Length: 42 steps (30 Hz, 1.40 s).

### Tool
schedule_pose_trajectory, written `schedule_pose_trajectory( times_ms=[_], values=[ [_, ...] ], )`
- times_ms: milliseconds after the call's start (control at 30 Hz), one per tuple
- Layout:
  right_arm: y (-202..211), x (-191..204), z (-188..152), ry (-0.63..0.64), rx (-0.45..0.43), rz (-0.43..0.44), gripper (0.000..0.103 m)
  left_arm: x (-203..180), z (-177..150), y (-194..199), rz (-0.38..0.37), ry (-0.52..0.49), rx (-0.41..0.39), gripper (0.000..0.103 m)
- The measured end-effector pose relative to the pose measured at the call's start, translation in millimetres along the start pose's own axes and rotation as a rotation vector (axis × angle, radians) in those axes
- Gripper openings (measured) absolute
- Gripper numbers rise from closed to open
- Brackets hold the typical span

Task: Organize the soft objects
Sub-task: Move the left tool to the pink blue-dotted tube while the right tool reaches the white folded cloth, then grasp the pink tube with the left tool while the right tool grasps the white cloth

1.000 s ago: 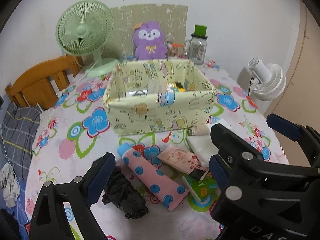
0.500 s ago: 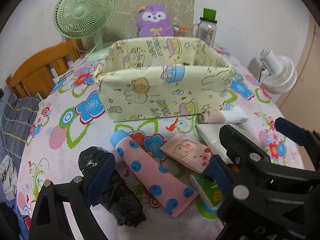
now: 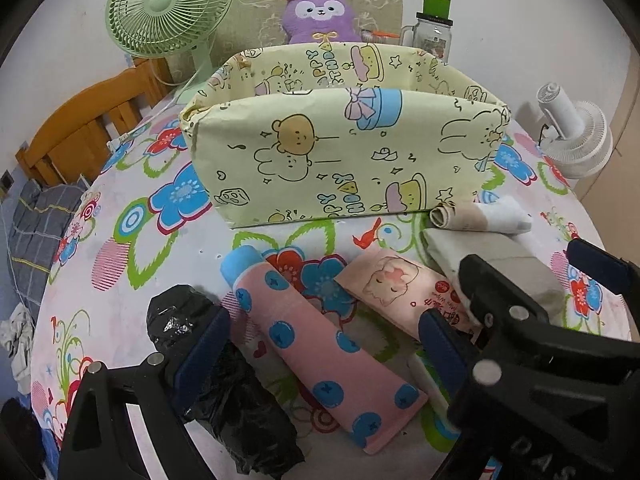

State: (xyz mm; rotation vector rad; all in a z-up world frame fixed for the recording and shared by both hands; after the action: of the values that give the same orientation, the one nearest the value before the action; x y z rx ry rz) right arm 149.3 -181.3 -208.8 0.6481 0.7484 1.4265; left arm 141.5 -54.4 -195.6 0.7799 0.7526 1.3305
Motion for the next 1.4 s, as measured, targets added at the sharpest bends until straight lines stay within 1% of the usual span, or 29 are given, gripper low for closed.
schedule_pose_trajectory(
  times_ms=[133, 367, 500, 533, 567, 600, 633, 700, 733, 800, 867, 900, 933, 1033, 1133, 1400],
  values=[
    [-9, -6, 0, -0.007, 0.027, -0.017, 0.096, 2, 0, -2, 0.004, 0.004, 0.003, 0.097],
    [-25, -3, -6, -0.002, 0.076, -0.014, 0.096, 6, -8, 0, 0.008, 0.005, 0.023, 0.096],
    [-28, -5, -9, -0.028, 0.073, 0.004, 0.096, 6, -7, -2, 0.006, 0.005, 0.023, 0.096],
    [-27, -5, -9, -0.030, 0.071, 0.005, 0.095, 5, -8, -4, 0.005, 0.004, 0.025, 0.096],
    [-26, -5, -10, -0.033, 0.065, 0.013, 0.085, 4, -8, -5, 0.002, 0.002, 0.028, 0.095],
    [-25, -4, -11, -0.034, 0.066, 0.027, 0.077, 3, -9, -8, -0.004, 0.002, 0.035, 0.092],
    [-25, -4, -11, -0.035, 0.066, 0.031, 0.075, 3, -9, -11, -0.010, 0.009, 0.045, 0.086],
    [-21, -2, -11, -0.031, 0.052, 0.038, 0.067, 5, -11, -15, -0.050, 0.034, 0.063, 0.082],
    [-19, -3, -11, -0.036, 0.040, 0.036, 0.066, 7, -12, -17, -0.066, 0.054, 0.072, 0.077],
    [-15, -1, -10, -0.021, 0.020, 0.027, 0.061, 7, -12, -17, -0.031, 0.045, 0.063, 0.070],
    [-12, 0, -10, -0.013, 0.011, 0.028, 0.058, 7, -12, -17, -0.028, 0.041, 0.051, 0.061],
    [-11, 0, -10, -0.014, 0.009, 0.032, 0.056, 8, -11, -16, -0.023, 0.044, 0.044, 0.051],
    [-10, 0, -9, -0.017, 0.007, 0.036, 0.056, 8, -11, -16, -0.026, 0.047, 0.038, 0.044],
    [-6, -1, -8, -0.022, 0.000, 0.041, 0.052, 9, -9, -15, -0.036, 0.055, 0.032, 0.038],
    [-4, -1, -8, -0.019, -0.006, 0.045, 0.050, 9, -8, -13, -0.050, 0.056, 0.024, 0.034],
    [9, 0, -8, -0.023, -0.028, 0.056, 0.048, 9, -7, -1, -0.059, 0.053, 0.001, 0.033]
  ],
)
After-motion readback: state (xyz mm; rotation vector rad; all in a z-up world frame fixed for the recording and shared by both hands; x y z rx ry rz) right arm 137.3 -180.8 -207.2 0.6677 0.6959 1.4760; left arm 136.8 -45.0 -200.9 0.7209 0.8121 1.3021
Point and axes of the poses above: each gripper's, at about its wrist camera, not at the fingertips, and y roughly against the way its jaws point, x to its left, z to its top, the point moved 3 cm from there along -y, roughly the way its jaws point, and after that the axes turned 4 degrees about -z, right-handed, at the moved point
